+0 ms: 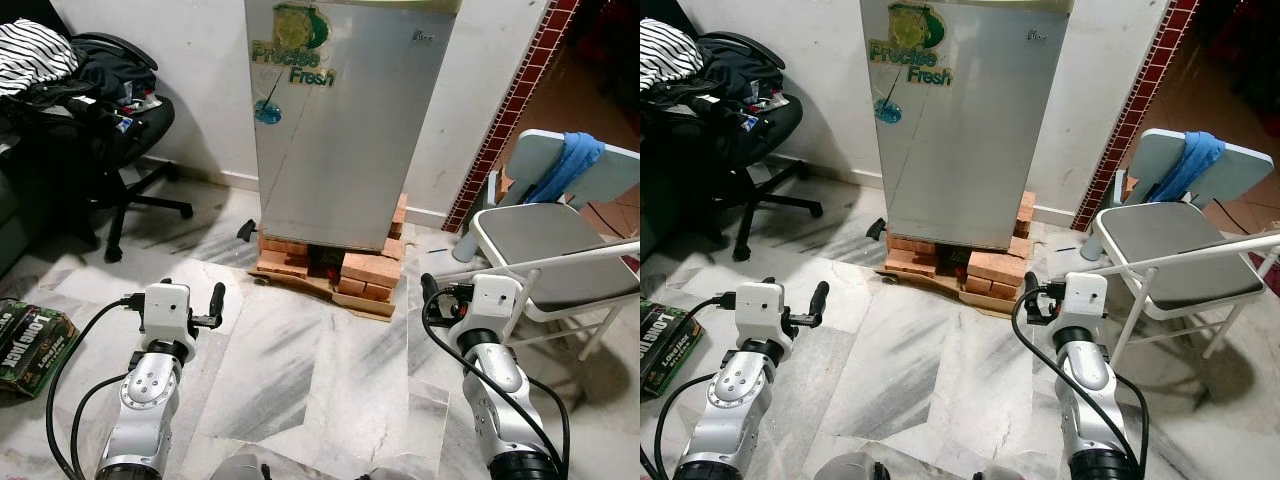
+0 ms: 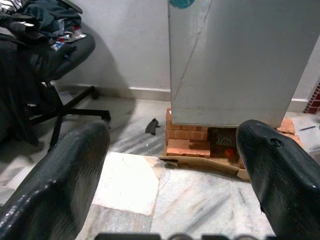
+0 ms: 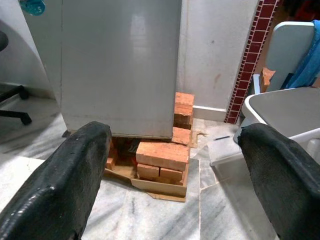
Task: Restocking fridge
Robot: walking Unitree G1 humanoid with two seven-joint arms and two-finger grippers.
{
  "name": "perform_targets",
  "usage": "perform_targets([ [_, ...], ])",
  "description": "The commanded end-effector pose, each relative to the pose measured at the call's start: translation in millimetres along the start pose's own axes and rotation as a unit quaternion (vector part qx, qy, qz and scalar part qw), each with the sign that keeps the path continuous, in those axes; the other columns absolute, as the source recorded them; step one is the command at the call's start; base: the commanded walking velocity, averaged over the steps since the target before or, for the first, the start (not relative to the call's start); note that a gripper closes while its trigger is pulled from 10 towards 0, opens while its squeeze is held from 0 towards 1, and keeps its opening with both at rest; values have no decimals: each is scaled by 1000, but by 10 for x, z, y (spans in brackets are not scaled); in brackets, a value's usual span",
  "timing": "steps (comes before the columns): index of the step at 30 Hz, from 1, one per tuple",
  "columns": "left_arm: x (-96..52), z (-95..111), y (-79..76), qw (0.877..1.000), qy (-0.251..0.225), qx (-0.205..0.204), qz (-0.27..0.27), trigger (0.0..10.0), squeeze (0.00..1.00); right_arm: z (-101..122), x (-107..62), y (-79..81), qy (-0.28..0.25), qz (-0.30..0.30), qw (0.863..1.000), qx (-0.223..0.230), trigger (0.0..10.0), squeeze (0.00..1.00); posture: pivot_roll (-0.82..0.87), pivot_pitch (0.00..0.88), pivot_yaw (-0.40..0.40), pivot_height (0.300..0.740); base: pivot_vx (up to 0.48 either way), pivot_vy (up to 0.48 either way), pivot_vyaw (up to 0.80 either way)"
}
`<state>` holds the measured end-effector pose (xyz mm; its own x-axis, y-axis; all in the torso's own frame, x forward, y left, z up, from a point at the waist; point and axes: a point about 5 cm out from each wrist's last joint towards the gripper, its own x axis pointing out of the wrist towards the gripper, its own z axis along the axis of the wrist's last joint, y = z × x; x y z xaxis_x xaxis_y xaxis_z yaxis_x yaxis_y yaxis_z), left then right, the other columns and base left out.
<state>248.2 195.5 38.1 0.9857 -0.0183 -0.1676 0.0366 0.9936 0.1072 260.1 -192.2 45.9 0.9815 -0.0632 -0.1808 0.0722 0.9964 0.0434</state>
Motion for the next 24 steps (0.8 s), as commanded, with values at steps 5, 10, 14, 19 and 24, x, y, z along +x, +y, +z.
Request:
perform_targets([
  [5,19,10,-11,1000,-3,-1,-1,10000,0,37,-1,-1,-6,3,1000,-5,10000,0,74,0,-21,740,0,0,0],
  [10,19,10,-11,1000,-3,-1,-1,10000,0,37,-1,-1,-6,3,1000,-5,10000,0,74,0,-21,740,0,0,0],
  [14,58,31,-102,1000,-6,8,-15,10000,0,98,13,17,-25,21,999,20,10000,0,74,0,-11,740,0,0,0],
  [19,12,-10,-151,999,2,14,-36,10000,0,78,-63,-43,-20,11,1000,14,10000,0,51,12,-10,740,0,0,0],
  [24,25,-37,-207,997,9,27,-65,10000,0,82,-101,-77,-15,13,1000,10,10000,0,42,5,-3,740,0,0,0],
])
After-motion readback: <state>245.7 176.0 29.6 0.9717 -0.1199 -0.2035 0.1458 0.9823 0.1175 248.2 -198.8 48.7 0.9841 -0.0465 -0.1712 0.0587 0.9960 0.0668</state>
